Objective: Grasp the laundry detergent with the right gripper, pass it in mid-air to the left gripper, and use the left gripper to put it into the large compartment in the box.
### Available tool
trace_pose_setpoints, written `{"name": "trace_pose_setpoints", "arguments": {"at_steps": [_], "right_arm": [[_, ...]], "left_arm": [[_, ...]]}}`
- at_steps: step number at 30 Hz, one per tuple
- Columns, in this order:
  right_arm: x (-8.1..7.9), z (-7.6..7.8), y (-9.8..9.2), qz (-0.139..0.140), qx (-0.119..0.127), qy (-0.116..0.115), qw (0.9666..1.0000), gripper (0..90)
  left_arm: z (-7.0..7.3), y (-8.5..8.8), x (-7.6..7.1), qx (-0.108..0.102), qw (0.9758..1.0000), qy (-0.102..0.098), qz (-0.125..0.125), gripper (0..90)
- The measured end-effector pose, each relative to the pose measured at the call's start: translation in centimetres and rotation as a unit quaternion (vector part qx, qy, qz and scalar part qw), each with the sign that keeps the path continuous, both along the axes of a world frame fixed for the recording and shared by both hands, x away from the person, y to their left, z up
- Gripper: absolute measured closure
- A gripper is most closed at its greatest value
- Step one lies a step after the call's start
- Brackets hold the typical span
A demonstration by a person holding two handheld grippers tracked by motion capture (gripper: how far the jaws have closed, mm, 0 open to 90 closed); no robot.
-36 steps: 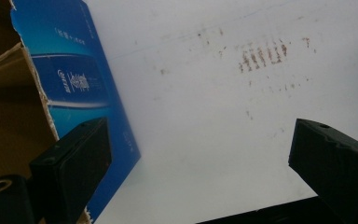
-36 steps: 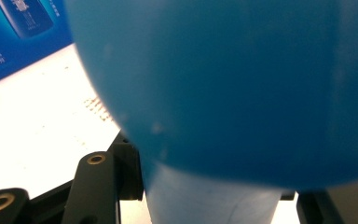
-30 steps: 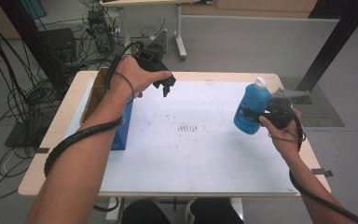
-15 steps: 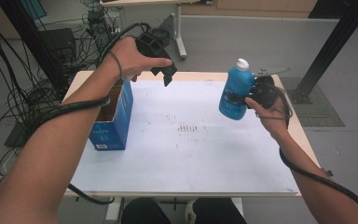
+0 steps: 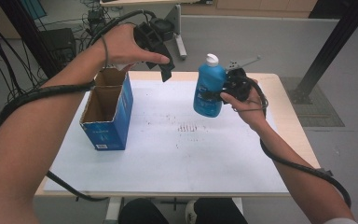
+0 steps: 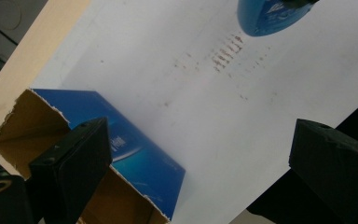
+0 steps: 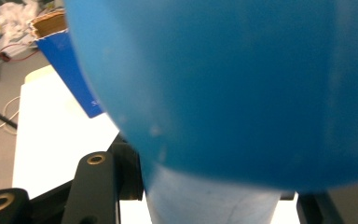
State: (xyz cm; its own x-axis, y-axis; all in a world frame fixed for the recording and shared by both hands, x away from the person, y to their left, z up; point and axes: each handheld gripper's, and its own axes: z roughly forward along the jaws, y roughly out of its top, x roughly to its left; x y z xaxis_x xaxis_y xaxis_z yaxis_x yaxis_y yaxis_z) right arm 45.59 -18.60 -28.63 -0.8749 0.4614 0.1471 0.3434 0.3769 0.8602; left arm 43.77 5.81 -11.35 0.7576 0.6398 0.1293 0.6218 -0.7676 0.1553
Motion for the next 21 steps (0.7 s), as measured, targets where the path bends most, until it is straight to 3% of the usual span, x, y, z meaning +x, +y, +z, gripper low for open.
{"name": "trace_pose_setpoints", "arguments": {"at_steps": [11,21], "right_arm": [[0.0,-0.2,3.8,0.052,-0.001,0.003,0.9986,44.0],[0.1,-0.1,7.4,0.112,-0.017,-0.004,0.9936,44.0]], "left_arm": [[0.1,0.3,-0.5,0.009,0.9988,0.011,-0.047,6.1],[0.9,0.4,-0.6,0.022,0.9972,0.011,-0.070,6.1]]}}
